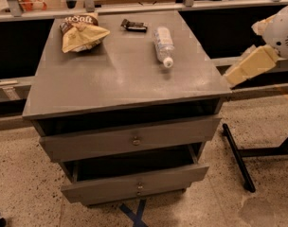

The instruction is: Move blue plastic bottle near brown chip bag

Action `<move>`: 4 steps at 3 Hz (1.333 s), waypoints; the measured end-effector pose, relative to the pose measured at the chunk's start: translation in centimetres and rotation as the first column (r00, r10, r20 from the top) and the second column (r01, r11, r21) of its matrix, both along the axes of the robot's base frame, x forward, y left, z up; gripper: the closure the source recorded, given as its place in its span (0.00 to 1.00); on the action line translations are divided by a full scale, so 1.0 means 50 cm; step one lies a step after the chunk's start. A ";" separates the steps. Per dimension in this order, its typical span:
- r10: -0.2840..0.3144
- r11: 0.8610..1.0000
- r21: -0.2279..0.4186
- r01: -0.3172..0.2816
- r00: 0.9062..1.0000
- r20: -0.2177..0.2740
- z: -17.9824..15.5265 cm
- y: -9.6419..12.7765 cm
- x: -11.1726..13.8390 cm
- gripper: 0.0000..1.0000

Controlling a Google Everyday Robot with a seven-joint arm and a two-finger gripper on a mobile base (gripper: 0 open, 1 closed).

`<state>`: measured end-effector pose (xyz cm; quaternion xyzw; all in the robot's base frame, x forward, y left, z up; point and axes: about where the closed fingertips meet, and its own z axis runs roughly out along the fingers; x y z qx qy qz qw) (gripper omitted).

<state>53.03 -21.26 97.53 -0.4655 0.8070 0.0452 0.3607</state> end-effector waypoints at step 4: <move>-0.078 0.930 0.367 0.004 0.979 0.187 -0.084 0.067 0.266 0.00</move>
Offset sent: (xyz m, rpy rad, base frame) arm 0.1252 0.0067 -0.0426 0.3761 -0.1926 0.0168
